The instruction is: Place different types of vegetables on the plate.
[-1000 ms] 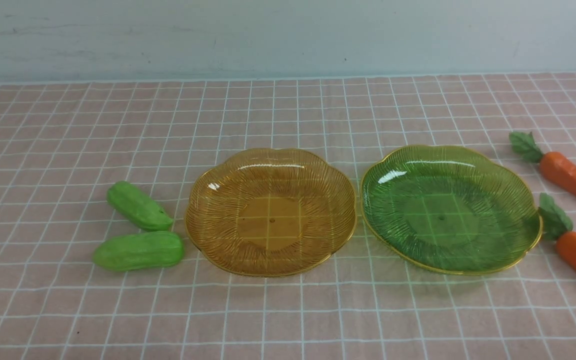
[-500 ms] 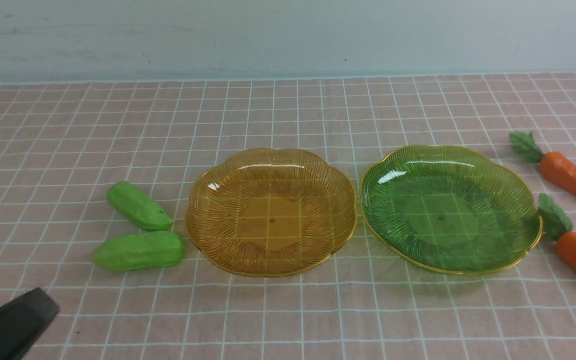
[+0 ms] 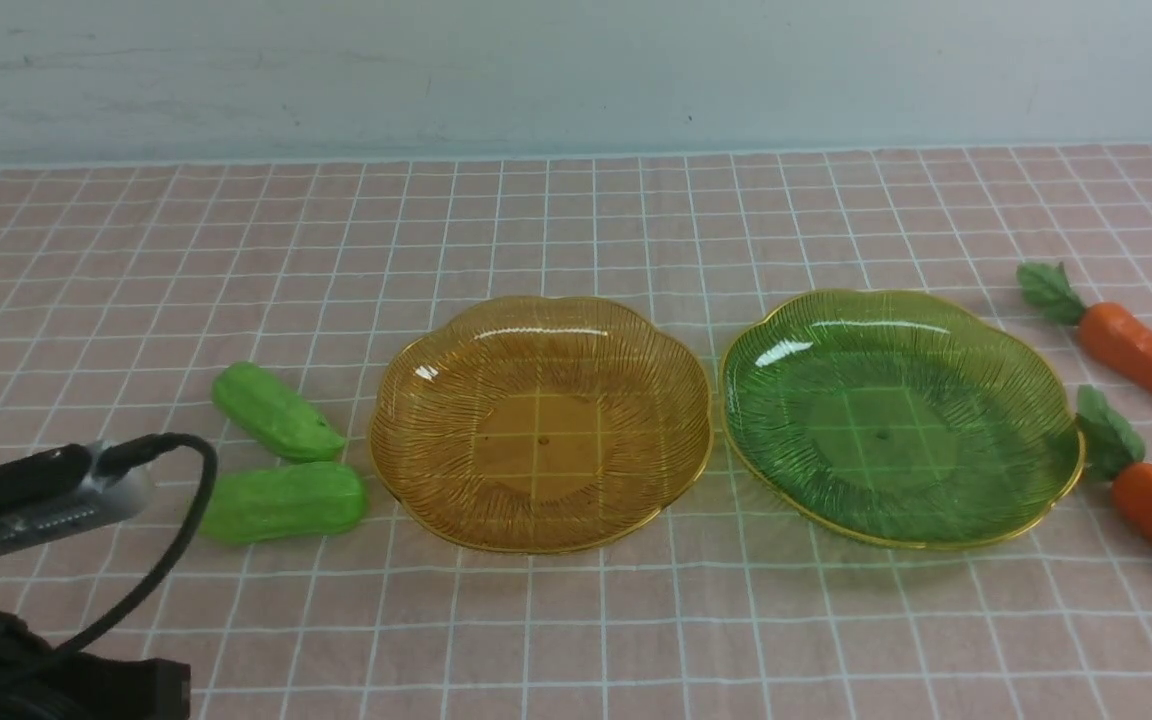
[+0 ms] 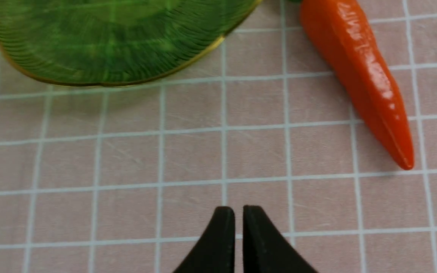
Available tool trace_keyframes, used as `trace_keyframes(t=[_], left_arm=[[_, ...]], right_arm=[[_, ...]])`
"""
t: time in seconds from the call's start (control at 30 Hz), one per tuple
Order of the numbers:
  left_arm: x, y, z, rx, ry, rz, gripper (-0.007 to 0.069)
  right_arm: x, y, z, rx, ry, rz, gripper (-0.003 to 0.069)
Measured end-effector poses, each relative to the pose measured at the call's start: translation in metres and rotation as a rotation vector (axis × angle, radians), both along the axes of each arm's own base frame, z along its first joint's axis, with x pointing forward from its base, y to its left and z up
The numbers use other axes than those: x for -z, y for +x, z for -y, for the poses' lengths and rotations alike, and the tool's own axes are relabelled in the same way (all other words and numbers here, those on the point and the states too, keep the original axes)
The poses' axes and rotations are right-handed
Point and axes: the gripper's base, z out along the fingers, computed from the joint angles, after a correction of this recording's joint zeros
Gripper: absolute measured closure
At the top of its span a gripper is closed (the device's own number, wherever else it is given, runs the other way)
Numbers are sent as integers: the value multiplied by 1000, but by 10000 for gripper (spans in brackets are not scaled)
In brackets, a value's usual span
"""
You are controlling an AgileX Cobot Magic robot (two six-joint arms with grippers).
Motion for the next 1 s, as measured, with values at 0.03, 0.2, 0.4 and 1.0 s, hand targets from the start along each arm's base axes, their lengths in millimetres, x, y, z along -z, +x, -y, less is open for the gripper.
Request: trace_keyframes(t=[0.03, 0.2, 0.4, 1.0], left_arm=[[0, 2, 0, 1, 2, -2, 627], [-2, 6, 0, 9, 7, 3, 627], [-3, 6, 0, 31, 15, 13, 620], [-2, 6, 0, 38, 20, 11, 607]], right_arm=[[2, 10, 0, 2, -9, -22, 516], [15, 40, 2, 5, -53, -95, 388], [37, 84, 10, 59, -162, -149, 257], [107, 129, 22, 9, -356, -290, 291]])
